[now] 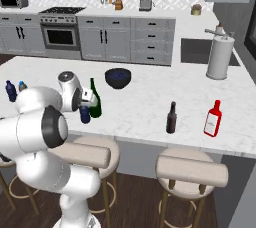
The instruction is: Move the plastic bottles in the middle to the plastics group, and the glass bottles in the middle to the glass group.
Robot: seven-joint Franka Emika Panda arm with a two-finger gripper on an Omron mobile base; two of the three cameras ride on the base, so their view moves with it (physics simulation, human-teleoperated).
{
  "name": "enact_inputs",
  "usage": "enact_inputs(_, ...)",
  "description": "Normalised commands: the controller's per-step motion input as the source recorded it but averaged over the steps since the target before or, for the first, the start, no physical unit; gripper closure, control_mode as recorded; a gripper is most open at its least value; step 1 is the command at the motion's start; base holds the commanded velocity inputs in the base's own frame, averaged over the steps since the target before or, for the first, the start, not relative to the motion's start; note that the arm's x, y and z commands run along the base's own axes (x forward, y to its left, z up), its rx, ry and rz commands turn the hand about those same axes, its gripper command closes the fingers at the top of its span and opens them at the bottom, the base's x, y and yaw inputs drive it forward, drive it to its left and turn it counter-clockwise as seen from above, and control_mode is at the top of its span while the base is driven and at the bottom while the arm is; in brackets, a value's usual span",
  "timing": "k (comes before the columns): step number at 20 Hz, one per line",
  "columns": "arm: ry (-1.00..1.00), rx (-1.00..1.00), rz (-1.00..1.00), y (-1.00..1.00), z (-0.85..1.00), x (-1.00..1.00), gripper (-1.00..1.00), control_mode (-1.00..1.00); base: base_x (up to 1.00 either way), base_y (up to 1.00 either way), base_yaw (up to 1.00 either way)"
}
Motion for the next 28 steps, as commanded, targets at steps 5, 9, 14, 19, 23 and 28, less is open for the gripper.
enact_inputs(5, 0.01, 0.0, 0.0, 0.01, -0.3, 0.11, -1.0, -1.0, 0.0, 0.0, 0.0)
enact_inputs(9, 0.01, 0.0, 0.0, 0.09, -0.28, 0.17, -1.0, -1.0, 0.0, 0.0, 0.0)
enact_inputs(14, 0.0, 0.0, 0.0, 0.08, -0.17, 0.15, -1.0, -1.0, 0.0, 0.0, 0.0)
enact_inputs(19, 0.0, 0.0, 0.0, 0.01, -0.04, 0.1, -1.0, -1.0, 0.0, 0.0, 0.0)
enact_inputs(23, 0.0, 0.0, 0.0, 0.0, 0.0, 0.19, -1.0, -1.0, 0.0, 0.0, 0.0)
enact_inputs(28, 0.0, 0.0, 0.0, 0.0, 0.0, 0.06, -1.0, -1.0, 0.0, 0.0, 0.0)
